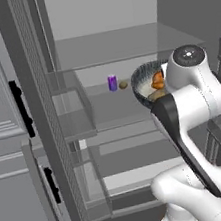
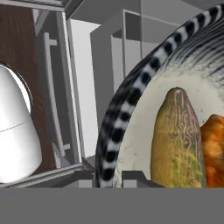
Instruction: Pick the chicken drumstick and cucumber from their plates and place them in the bowl. Then put the bowl in the fridge.
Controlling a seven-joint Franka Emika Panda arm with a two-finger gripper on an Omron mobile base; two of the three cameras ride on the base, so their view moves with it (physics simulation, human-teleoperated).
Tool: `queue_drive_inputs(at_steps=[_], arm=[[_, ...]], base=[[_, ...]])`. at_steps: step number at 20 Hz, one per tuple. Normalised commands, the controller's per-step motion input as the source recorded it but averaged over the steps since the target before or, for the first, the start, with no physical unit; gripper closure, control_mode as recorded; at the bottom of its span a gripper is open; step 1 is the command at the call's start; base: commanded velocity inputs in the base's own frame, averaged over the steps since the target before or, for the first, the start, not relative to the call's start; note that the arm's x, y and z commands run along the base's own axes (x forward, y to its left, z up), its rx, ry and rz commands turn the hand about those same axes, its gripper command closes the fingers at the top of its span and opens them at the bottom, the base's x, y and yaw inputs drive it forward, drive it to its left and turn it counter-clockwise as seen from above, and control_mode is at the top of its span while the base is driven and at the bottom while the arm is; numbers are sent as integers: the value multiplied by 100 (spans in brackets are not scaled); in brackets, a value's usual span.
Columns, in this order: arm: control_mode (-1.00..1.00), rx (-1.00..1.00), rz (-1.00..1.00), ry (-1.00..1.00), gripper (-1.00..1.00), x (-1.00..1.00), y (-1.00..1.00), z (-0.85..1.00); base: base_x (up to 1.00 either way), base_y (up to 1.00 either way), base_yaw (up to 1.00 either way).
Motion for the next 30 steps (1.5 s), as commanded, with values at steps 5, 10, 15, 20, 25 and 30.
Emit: queue_drive_inputs(at_steps=[5, 10, 15, 20, 25, 30], arm=[[-100, 9, 11, 0, 100, 100, -8, -30], [-100, 3, 12, 0, 100, 100, -19, -65], [-100, 0, 2, -8, 100, 52, 5, -61], [-100, 0, 0, 0, 100, 52, 4, -53], [-100, 0, 0, 1, 100, 42, 0, -26], [-100, 0, 1, 1, 100, 34, 0, -33]], base=[[0, 0, 0], [0, 0, 0], [0, 0, 0], [0, 0, 0], [0, 0, 0], [0, 0, 0]])
